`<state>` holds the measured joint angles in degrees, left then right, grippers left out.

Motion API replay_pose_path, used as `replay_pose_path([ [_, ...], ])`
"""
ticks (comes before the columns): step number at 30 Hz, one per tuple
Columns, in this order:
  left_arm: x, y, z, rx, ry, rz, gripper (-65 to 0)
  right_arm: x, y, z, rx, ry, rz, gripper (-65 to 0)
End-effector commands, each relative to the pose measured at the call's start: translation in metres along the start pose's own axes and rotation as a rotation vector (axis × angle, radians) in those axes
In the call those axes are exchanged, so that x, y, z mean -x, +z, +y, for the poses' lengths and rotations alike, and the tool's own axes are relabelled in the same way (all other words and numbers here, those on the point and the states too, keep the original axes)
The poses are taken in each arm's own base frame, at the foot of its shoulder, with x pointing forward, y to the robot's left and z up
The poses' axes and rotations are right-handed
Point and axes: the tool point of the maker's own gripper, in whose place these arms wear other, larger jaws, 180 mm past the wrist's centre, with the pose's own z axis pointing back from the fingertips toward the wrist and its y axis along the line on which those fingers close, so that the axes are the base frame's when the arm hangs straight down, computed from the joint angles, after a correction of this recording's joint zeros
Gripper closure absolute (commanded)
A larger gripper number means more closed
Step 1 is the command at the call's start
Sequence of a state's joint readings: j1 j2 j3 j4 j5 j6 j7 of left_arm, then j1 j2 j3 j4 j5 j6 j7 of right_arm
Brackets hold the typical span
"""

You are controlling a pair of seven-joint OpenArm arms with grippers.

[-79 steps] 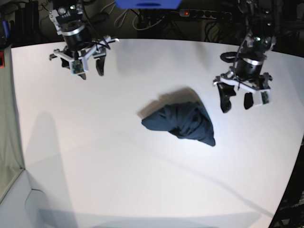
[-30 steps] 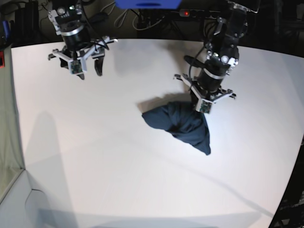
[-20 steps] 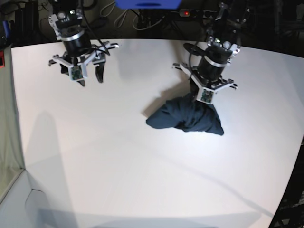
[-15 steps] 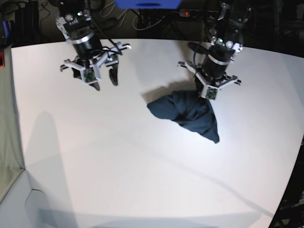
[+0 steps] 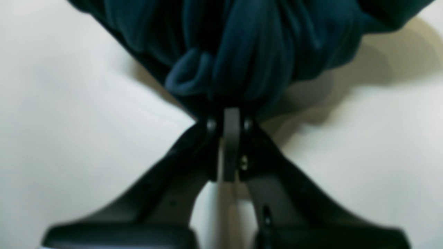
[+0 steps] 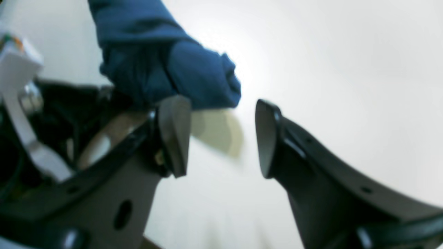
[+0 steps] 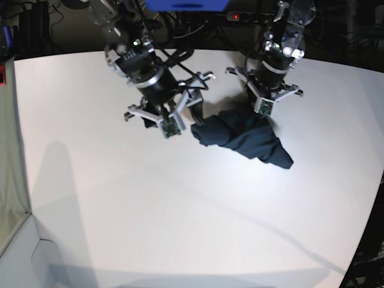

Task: Layout the t-shirt on the table in an organized manner, then fold the t-shirt properly
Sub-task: 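Grasp the shirt with the right gripper and lift it off the table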

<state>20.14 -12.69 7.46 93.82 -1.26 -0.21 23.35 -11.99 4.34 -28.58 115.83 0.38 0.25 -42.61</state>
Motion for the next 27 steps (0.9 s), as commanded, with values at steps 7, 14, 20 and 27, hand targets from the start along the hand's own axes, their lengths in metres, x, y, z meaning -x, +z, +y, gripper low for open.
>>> replay_pose_path([
  [7,0.000,0.004,0.001,-0.004,-0.002,-0.006,-0.7,-0.020,-0.011,0.016,-0.049,0.054,-0.039,-31.2],
  [14,0.002,0.004,0.001,-0.004,-0.002,-0.001,-0.7,-0.011,-0.030,0.023,-0.071,0.093,0.001,-31.2],
  [20,0.002,0.004,0.001,-0.004,-0.002,-0.001,-0.7,-0.005,-0.044,0.022,-0.072,0.124,0.031,-31.2],
  [27,0.002,0.004,0.001,-0.003,0.000,0.000,-0.7,-0.001,-0.054,0.017,-0.063,0.134,0.053,-30.6],
])
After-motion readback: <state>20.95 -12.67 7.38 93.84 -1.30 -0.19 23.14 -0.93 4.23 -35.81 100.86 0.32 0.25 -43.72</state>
